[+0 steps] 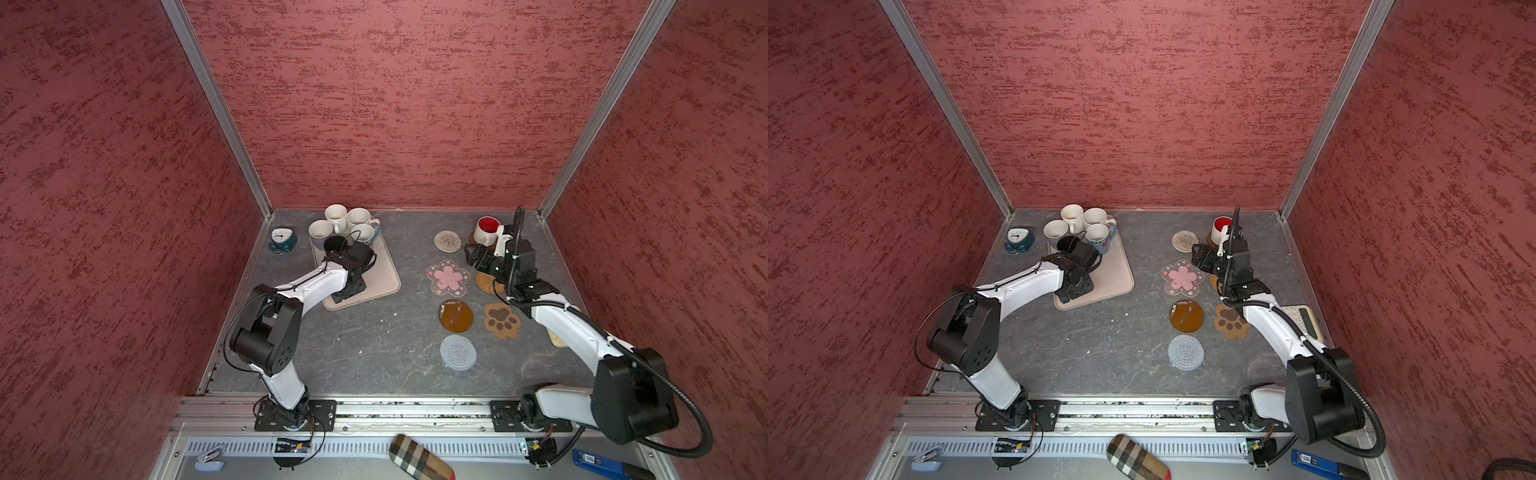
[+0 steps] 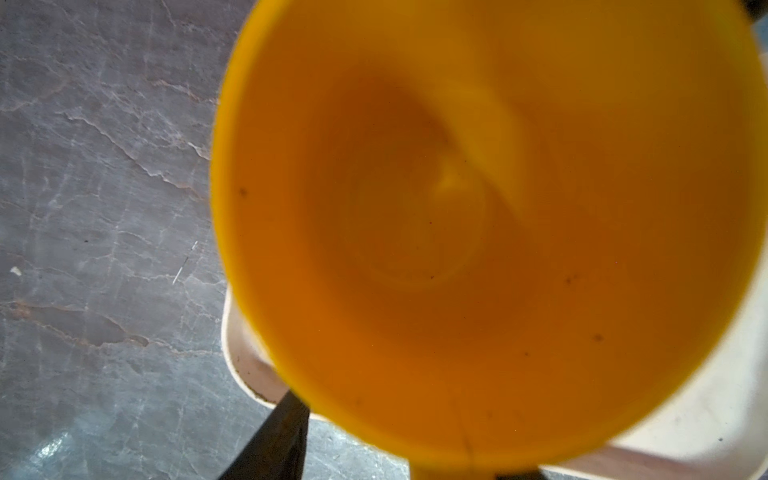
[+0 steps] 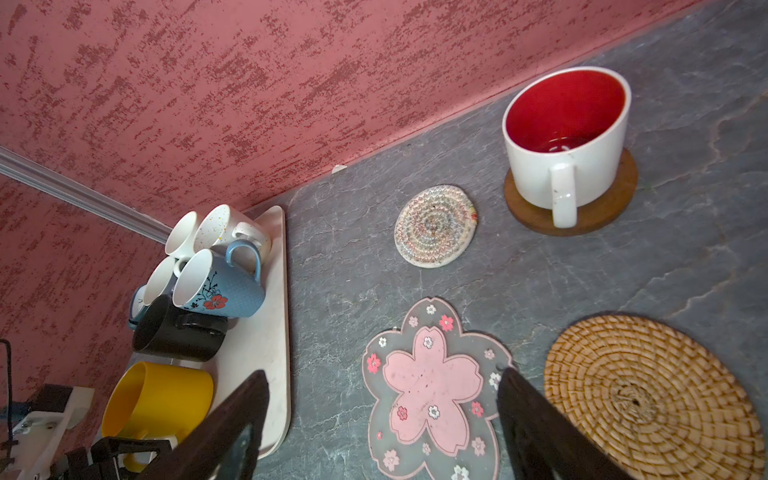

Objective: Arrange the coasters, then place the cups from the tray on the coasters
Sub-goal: 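Lift the yellow mug off the tray with the left gripper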

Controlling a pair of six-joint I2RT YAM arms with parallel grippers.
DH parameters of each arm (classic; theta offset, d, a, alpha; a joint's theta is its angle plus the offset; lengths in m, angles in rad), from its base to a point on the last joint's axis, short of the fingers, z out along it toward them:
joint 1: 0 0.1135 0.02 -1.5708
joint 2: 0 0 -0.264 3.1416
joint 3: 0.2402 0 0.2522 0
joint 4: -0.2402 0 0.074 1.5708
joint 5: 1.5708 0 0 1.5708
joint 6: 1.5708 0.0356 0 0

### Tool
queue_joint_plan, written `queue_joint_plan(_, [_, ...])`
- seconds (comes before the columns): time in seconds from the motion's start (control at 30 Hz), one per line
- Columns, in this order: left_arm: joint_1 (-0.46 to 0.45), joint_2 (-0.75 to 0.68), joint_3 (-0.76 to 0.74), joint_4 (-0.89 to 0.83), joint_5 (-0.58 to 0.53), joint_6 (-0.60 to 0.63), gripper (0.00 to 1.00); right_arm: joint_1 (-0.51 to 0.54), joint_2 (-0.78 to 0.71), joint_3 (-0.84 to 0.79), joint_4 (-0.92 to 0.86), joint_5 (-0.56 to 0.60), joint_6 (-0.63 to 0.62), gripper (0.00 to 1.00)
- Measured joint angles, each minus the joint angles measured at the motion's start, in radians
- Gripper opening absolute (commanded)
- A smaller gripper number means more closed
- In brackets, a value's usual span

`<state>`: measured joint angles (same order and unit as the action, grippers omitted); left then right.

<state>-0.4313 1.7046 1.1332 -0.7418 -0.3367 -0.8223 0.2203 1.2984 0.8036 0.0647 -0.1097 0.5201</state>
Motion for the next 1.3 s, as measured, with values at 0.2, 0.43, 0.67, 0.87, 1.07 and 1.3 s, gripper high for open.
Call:
queue_joint_plan(0.2, [0.002,0.003,0.001,0.031,0.003,0.052,0.52,0.003,0.007,0.000,0.000,0.000,0.000,0.86])
queue_joint_plan(0.43, [0.020,0.042,0.007,0.051,0.003,0.090,0.38,0.008,0.014,0.000,0.003,0.000,0.000,0.86])
queue_joint_plan(0.67, [0.023,0.048,0.007,0.064,0.007,0.112,0.29,0.011,0.014,0.000,0.010,0.000,0.000,0.86])
queue_joint_plan(0.87, [0.023,0.048,0.007,0.064,0.006,0.129,0.18,0.016,0.015,0.000,0.013,0.001,0.000,0.86])
queue_joint_plan(1.07, [0.023,0.048,0.007,0.068,0.006,0.136,0.00,0.019,0.015,0.000,0.013,0.001,0.000,0.86])
queue_joint_plan(1.3, [0.017,0.048,0.007,0.068,0.005,0.141,0.00,0.023,0.015,0.000,0.013,0.002,0.000,0.86])
